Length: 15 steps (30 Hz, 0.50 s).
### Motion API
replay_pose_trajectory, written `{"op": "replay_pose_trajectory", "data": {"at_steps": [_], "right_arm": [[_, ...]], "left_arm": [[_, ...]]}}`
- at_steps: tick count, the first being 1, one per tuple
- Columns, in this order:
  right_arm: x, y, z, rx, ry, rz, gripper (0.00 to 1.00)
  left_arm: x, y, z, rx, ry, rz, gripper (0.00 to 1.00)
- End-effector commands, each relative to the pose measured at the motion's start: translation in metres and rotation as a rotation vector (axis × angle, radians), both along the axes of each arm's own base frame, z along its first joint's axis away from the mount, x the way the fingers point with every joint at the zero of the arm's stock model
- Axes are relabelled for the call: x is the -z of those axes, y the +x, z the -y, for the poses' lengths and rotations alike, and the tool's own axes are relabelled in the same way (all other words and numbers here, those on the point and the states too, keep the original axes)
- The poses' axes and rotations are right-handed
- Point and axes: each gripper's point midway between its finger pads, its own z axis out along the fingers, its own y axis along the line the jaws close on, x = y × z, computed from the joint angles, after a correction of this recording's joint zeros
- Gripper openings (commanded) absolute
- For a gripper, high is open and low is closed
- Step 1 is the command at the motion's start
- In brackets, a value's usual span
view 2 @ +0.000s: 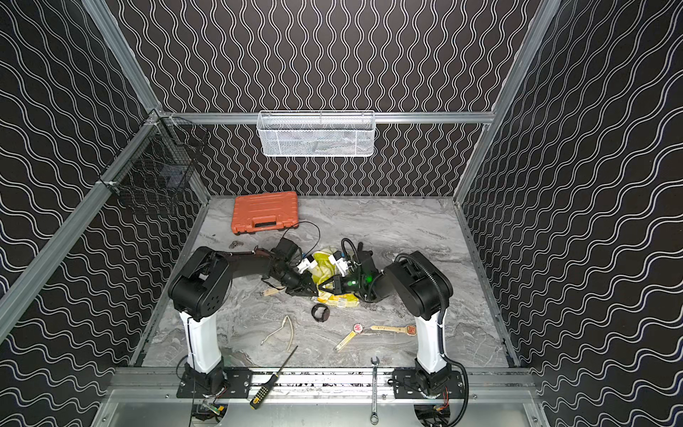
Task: Wipe the watch dial
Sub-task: Wipe the dirt from the watch dial.
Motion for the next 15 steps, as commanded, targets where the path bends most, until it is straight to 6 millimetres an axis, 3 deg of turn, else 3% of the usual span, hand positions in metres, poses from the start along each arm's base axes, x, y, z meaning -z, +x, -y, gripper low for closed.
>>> {"op": "replay_pose_trajectory", "data": {"at_steps": [1,6,13,15], "right_arm": [[0.043,0.002,0.022,0.092,-0.187,-0.036,0.0],[0.034,0.002,0.022,0.088,-0.172,-0.028,0.0],[-0.038,0.008,-0.001,0.009,0.026,0.07,0.0],[-0.044,0.018,-0.008,0.001,0.038,0.087,0.0]], "left_arm": [[0.025,-0.003,-0.021,-0.018,0.161,0.007,0.13],[0.025,-0.005,-0.02,0.001,0.149,0.0,0.07],[0.025,-0.007,-0.023,0.016,0.163,0.006,0.03],[0.026,-0.007,-0.024,0.011,0.174,0.012,0.02]]}}
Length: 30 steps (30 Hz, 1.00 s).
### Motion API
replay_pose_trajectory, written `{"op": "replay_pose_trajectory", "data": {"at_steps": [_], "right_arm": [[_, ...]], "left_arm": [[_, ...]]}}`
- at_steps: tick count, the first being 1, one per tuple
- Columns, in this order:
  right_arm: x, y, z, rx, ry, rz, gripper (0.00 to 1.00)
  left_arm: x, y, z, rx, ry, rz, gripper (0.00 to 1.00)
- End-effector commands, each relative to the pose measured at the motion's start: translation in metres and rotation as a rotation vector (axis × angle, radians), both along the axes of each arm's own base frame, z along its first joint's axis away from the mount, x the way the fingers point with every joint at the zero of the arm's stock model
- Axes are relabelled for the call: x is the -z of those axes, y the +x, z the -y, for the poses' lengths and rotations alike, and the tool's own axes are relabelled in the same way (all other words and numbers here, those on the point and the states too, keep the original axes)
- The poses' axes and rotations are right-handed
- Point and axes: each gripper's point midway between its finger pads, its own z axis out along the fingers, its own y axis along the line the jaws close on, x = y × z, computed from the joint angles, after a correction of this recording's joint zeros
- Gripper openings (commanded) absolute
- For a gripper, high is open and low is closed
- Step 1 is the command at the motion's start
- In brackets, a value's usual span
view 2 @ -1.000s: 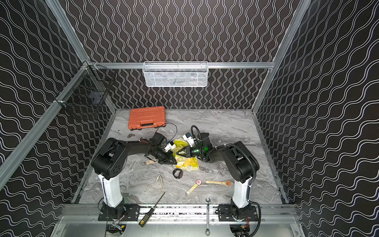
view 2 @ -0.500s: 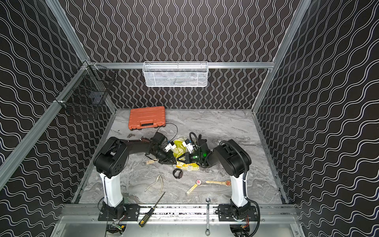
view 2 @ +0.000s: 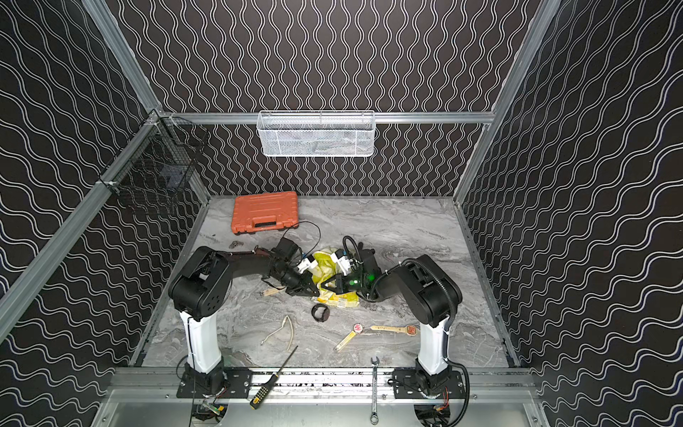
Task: Wipe the watch dial
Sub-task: Wipe the dirt from the watch dial.
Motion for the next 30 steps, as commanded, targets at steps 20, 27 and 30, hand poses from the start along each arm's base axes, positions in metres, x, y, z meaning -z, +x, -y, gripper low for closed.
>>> {"op": "replay_pose_trajectory", "data": {"at_steps": [20,27,30], "right_arm": [[0.105,-0.017,0.058,0.209,-0.307,-0.191,0.0],[0.033,-0.024,0.027,0.053,-0.063,-0.115,0.0],[0.0,-0.013,0.018,0.051,-0.06,-0.053,0.0]], "left_arm": [[0.025,-0.011,-0.027,-0.006,0.177,0.0,0.02],[0.021,-0.009,-0.027,0.003,0.183,0.006,0.01],[0.021,-0.012,-0.027,0.002,0.18,0.001,0.02]]}}
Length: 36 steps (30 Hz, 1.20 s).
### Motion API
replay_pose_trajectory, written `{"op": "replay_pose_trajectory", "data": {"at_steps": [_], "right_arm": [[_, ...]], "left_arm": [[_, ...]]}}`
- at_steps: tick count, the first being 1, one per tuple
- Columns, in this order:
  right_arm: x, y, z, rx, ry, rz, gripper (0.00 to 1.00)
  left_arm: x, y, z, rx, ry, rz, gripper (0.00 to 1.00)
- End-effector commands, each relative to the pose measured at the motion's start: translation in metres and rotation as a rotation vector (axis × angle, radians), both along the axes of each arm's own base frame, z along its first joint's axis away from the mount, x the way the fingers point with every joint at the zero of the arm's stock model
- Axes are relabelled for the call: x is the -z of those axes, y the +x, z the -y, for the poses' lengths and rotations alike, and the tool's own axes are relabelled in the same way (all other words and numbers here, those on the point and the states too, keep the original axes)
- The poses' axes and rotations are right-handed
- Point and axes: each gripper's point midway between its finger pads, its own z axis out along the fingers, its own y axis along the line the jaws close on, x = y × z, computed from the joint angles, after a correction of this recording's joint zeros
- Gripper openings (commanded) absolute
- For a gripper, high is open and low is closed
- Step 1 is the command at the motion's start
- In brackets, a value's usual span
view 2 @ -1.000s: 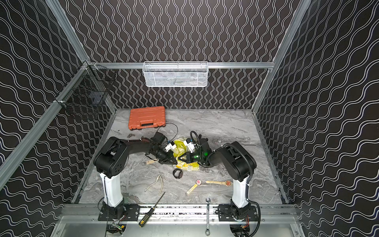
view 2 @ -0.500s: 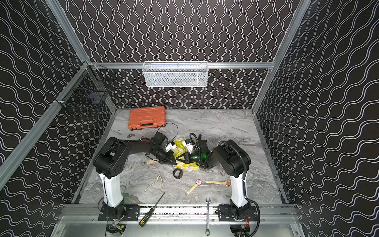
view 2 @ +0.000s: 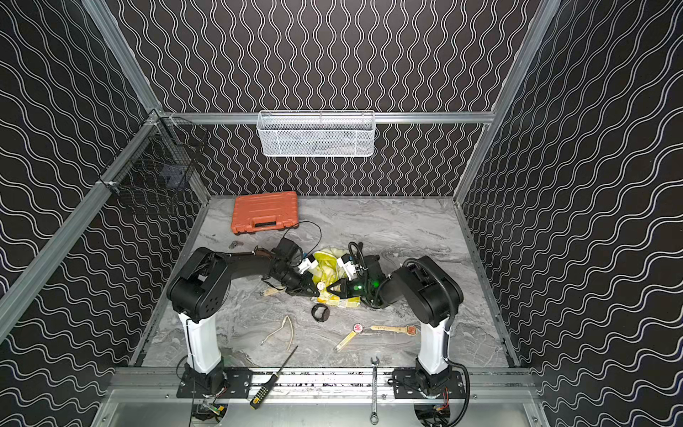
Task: Wipe the watch dial
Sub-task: Wipe the dirt from the watch dial.
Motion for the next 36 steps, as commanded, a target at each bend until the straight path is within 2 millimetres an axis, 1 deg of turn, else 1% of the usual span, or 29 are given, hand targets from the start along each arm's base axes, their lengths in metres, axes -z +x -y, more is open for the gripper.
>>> {"op": "replay_pose_trajectory", "data": {"at_steps": [1,3,5,7,9,11,14,17,21,24,26,29,33,35,36], "right_arm": [[-0.026,0.001,-0.01,-0.033,-0.005,0.026,0.0],[-0.037,0.005,-0.022,-0.054,-0.01,0.071,0.0],[-0.036,0.011,-0.03,-0.06,-0.011,0.075,0.0],[-0.025,0.016,-0.035,-0.055,-0.021,0.046,0.0],[-0.001,0.02,-0.032,-0.013,-0.068,0.012,0.0],[0.019,0.02,-0.024,0.023,-0.122,-0.006,0.0],[0.048,0.017,-0.002,0.091,-0.232,-0.031,0.0],[0.067,0.01,0.016,0.105,-0.338,-0.029,0.0],[0.079,0.002,0.038,0.137,-0.437,-0.016,0.0],[0.079,0.0,0.043,0.142,-0.463,-0.007,0.0],[0.076,0.002,0.044,0.139,-0.471,-0.002,0.0],[0.036,0.005,0.026,0.091,-0.371,0.07,0.0],[-0.035,0.006,-0.002,0.026,-0.208,0.191,0.0],[-0.058,0.002,-0.017,-0.011,-0.152,0.249,0.0],[-0.063,0.0,-0.025,-0.031,-0.139,0.273,0.0]], "left_arm": [[0.021,-0.012,-0.024,-0.008,0.154,-0.034,0.01],[0.022,-0.011,-0.025,-0.006,0.157,-0.027,0.01],[0.025,-0.011,-0.025,-0.013,0.16,-0.03,0.01],[0.025,-0.012,-0.022,-0.012,0.142,-0.043,0.01],[0.026,-0.012,-0.022,-0.012,0.143,-0.04,0.01],[0.025,-0.01,-0.023,-0.02,0.148,-0.032,0.01],[0.024,-0.013,-0.022,-0.02,0.134,-0.036,0.01],[0.027,-0.013,-0.023,-0.017,0.141,-0.035,0.0],[0.028,-0.015,-0.02,-0.022,0.121,-0.053,0.0],[0.029,-0.012,-0.022,-0.021,0.136,-0.033,0.0],[0.03,-0.013,-0.021,-0.022,0.13,-0.044,0.0],[0.031,-0.014,-0.02,-0.014,0.12,-0.051,0.0],[0.031,-0.015,-0.022,-0.018,0.127,-0.044,0.0],[0.031,-0.016,-0.022,-0.01,0.123,-0.048,0.0],[0.032,-0.016,-0.023,-0.009,0.129,-0.043,0.0]]}}
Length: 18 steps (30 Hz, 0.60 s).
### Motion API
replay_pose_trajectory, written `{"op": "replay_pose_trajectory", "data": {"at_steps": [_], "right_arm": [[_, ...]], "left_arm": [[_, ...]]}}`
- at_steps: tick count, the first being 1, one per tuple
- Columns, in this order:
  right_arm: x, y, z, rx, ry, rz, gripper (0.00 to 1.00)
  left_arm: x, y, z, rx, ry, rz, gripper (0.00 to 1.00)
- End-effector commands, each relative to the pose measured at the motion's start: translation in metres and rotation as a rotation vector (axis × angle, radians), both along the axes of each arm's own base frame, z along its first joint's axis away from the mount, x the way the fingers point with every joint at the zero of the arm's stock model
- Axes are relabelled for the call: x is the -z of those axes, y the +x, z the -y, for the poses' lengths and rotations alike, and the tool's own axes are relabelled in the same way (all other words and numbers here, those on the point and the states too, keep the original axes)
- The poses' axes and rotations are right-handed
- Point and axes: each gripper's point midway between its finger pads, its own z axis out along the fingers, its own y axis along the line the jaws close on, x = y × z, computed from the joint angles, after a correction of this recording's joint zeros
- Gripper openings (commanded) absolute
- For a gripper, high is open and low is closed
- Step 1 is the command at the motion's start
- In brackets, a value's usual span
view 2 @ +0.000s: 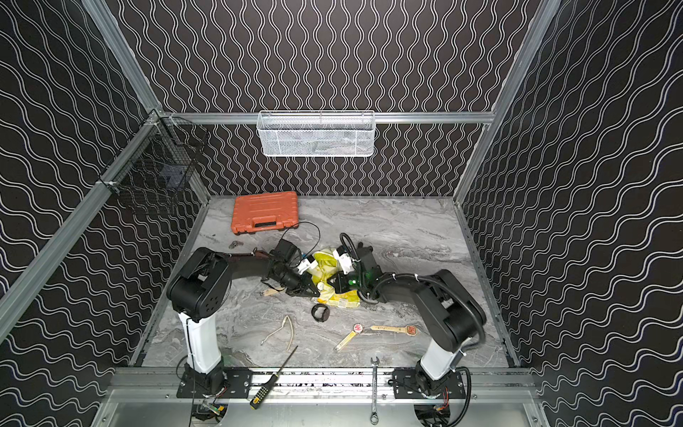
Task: Wipe the watch dial
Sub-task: Wipe the dirt from the watch dial.
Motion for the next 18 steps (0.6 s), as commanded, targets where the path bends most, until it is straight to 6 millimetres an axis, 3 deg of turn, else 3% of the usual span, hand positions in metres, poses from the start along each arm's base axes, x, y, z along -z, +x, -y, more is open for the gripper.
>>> {"op": "replay_pose_trajectory", "data": {"at_steps": [1,4,7,15,18], "right_arm": [[-0.015,-0.012,-0.021,-0.096,0.03,0.05,0.0],[0.004,-0.012,-0.033,-0.11,-0.014,0.027,0.0],[0.028,-0.013,-0.031,-0.097,-0.047,0.002,0.0],[0.104,-0.016,0.023,0.037,-0.246,-0.125,0.0],[0.114,-0.02,0.043,0.082,-0.287,-0.144,0.0]], "left_arm": [[0.029,-0.01,-0.025,-0.015,0.185,-0.026,0.0],[0.028,-0.01,-0.023,-0.019,0.171,-0.032,0.0],[0.028,-0.009,-0.025,-0.022,0.183,-0.02,0.0],[0.031,-0.008,-0.022,-0.035,0.162,-0.032,0.0],[0.029,-0.009,-0.021,-0.026,0.157,-0.034,0.0]]}}
